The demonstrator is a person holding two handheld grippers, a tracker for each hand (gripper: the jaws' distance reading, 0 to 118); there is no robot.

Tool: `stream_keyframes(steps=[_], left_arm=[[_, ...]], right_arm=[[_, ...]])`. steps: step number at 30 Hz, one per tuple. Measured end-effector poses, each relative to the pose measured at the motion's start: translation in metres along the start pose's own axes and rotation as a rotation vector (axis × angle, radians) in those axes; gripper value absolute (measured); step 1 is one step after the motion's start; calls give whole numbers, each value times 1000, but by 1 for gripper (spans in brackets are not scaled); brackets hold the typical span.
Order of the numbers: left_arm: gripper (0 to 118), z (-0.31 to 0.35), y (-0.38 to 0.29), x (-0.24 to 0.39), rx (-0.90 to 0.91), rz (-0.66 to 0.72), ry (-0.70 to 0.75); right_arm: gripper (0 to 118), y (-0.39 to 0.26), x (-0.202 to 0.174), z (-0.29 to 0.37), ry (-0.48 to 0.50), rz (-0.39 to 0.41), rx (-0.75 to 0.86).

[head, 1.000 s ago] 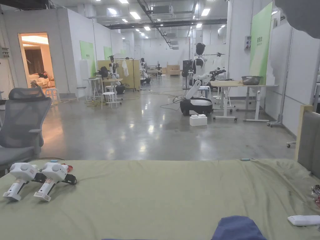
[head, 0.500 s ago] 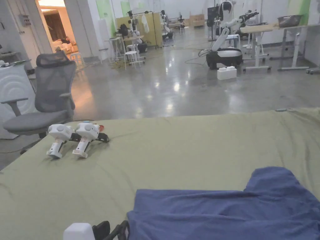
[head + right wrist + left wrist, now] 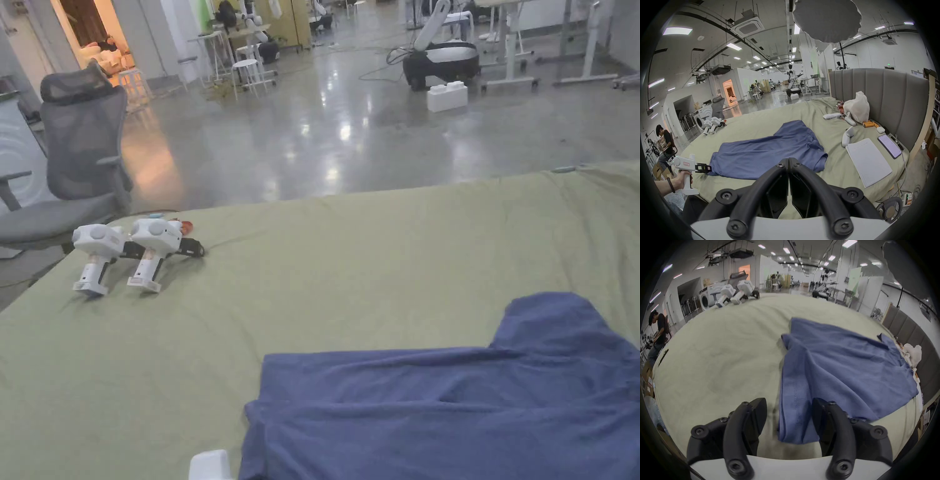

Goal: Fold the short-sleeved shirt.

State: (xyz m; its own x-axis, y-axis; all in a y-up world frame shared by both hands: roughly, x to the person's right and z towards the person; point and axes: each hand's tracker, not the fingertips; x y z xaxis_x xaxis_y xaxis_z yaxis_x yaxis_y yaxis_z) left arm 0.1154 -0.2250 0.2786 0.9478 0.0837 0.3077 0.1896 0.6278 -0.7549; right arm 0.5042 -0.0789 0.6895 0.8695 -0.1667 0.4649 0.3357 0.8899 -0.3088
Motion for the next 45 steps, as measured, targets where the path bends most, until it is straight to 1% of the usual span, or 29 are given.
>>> stream_keyframes(steps=[1,2,4,5,6,8,9,10,12,13,15,16,17,18,19,20,21,22,23,24,26,28,29,31,33,34,36,39,45], left_arm=[[51,2,-3,5,27,-16,6],[44,7,-2,10,52,-68,25],[11,12,-3,20,45,-117,25],[5,11,-3,25,35,-142,33],[4,9,-3,31,21,-158,29],[4,1,-2,37,-5,-226,75],[4,-2,-2,39,-24,-244,81],[4,-3,-1,40,-27,-251,81],[4,-5,1,38,-42,-254,72],[4,-3,3,36,-45,-246,68],[4,-4,2,35,-73,-221,29],[4,-5,3,33,-73,-218,25],[4,-5,2,33,-73,-216,22],[4,-5,2,33,-72,-215,21],[4,-4,2,33,-59,-228,41],[4,-4,2,34,-58,-229,44],[4,-4,1,35,-56,-235,47],[4,-3,0,35,-54,-239,50],[4,-3,-1,36,-57,-242,50],[4,-5,-1,34,-56,-243,50],[4,-5,-1,33,-55,-241,48],[2,-3,6,27,-62,-231,37],[0,1,10,23,-73,-212,7],[0,22,16,6,5,-149,-84],[0,43,18,-6,33,-114,-68],[0,56,18,-12,67,-90,-96],[0,77,17,-20,76,-50,-138],[0,101,0,-25,80,-115,-118],[0,137,-53,-43,35,-96,-157]], right_arm=[[0,-2,0,0,-6,4,-6],[0,-5,0,-1,-12,8,-13],[0,-8,2,-5,-18,8,-34],[0,-8,3,-8,-19,8,-43],[0,-8,4,-12,-19,9,-55],[0,-8,7,-26,-28,7,-65],[4,-7,13,-37,-28,2,-70],[18,-5,17,-50,-24,-8,-79],[77,-6,33,-86,-62,-53,-124],[77,-9,45,-107,-75,-80,-154],[76,-13,63,-145,-94,-138,-199],[76,-15,69,-162,-120,-154,-228],[76,-17,74,-180,-145,-145,-238],[76,-20,79,-196,-200,-131,-244],[75,-22,79,-212,-227,-110,-276],[74,-26,81,-226,-238,-125,-326],[68,-30,82,-239,-254,-139,-389],[56,-36,81,-246,-247,-150,-440],[49,-40,75,-245,-259,-131,-440],[42,-38,67,-235,-282,-75,-365],[4,-35,58,-228,-318,-55,-385],[3,-32,59,-224,-313,-53,-379],[3,-28,60,-221,-312,-50,-377],[3,-18,59,-210,-314,-47,-356],[2,-9,56,-199,-320,-26,-342],[2,-7,54,-192,-319,-15,-344],[2,-4,54,-176,-309,-6,-339],[2,-9,51,-142,-301,-8,-324],[2,-41,53,-75,-293,-9,-354]])
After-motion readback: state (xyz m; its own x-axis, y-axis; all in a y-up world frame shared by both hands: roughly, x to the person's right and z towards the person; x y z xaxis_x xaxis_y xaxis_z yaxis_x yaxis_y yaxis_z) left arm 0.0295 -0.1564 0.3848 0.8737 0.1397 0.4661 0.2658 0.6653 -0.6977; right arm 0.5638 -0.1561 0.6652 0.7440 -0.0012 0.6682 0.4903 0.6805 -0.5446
